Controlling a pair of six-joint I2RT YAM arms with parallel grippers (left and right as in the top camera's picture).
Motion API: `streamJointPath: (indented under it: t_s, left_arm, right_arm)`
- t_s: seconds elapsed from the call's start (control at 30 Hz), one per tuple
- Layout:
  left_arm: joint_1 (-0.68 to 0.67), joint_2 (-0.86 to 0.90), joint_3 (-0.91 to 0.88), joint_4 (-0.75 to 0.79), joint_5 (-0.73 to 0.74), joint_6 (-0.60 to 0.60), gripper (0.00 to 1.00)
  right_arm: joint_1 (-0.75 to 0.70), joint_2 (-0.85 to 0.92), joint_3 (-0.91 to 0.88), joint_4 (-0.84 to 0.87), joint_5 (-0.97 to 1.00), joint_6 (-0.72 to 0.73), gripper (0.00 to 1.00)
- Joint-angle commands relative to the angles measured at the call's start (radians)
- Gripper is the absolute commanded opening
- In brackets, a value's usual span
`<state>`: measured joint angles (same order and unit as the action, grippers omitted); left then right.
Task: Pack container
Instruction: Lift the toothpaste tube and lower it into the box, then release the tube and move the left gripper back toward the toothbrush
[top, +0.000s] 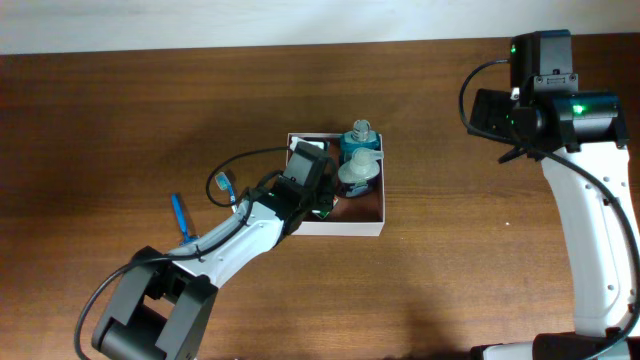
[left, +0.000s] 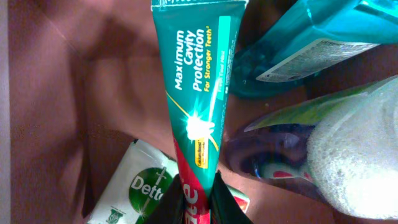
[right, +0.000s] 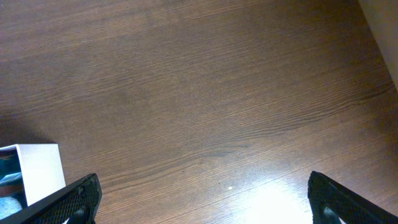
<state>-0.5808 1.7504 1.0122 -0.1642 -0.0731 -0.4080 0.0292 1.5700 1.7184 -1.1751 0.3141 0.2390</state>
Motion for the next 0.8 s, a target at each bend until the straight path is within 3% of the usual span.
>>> streamJointPath:
  t_s: [0.0, 0.1, 0.27, 0.43, 0.63, 0.77]
  left_arm:
    - [-0.002, 0.004, 0.012, 0.003, -0.022, 0.013, 0.1]
    - [-0.002, 0.004, 0.012, 0.004, -0.022, 0.013, 0.3]
    - [-0.002, 0.003, 0.014, 0.003, -0.022, 0.013, 0.43]
    - [-0.002, -0.016, 0.069, -0.058, -0.021, 0.013, 0.43]
    - [0.001, -0.113, 0.223, -0.273, -0.03, 0.013, 0.43]
    - [0.002, -0.184, 0.298, -0.395, -0.13, 0.013, 0.43]
  right_arm:
    - [-0.004, 0.0, 0.003, 0.0, 0.012, 0.005, 0.99]
    - [-0.004, 0.0, 0.003, 0.0, 0.012, 0.005, 0.99]
    - [-0.004, 0.0, 0.003, 0.0, 0.012, 0.005, 0.98]
    - [-0.004, 0.0, 0.003, 0.0, 0.012, 0.005, 0.98]
    - [-0.004, 0.0, 0.003, 0.0, 0.012, 0.005, 0.99]
    - [-0.004, 0.0, 0.003, 0.0, 0.012, 0.005, 0.99]
